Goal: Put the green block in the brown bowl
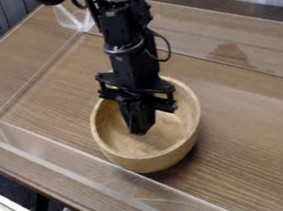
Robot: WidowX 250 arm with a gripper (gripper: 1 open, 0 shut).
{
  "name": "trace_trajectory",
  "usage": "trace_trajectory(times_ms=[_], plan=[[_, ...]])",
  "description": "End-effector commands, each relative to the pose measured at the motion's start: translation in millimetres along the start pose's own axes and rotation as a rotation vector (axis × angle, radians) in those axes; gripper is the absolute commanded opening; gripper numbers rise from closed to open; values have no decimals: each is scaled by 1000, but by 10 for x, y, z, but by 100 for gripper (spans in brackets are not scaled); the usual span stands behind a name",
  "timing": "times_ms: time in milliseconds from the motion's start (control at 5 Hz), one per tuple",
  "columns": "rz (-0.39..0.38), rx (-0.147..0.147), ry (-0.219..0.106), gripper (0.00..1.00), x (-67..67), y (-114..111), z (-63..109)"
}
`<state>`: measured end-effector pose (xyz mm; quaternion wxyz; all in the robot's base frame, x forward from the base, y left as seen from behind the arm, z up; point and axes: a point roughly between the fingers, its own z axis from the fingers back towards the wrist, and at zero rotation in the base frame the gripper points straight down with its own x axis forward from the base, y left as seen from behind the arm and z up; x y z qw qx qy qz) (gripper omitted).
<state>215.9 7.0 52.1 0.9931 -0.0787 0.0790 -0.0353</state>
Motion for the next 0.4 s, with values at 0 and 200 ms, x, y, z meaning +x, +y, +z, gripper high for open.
trace_trajectory(times_ms=[0, 200], plan=[[3, 6, -49, 0, 103, 25, 117], [5, 5, -47, 0, 107, 28, 115]])
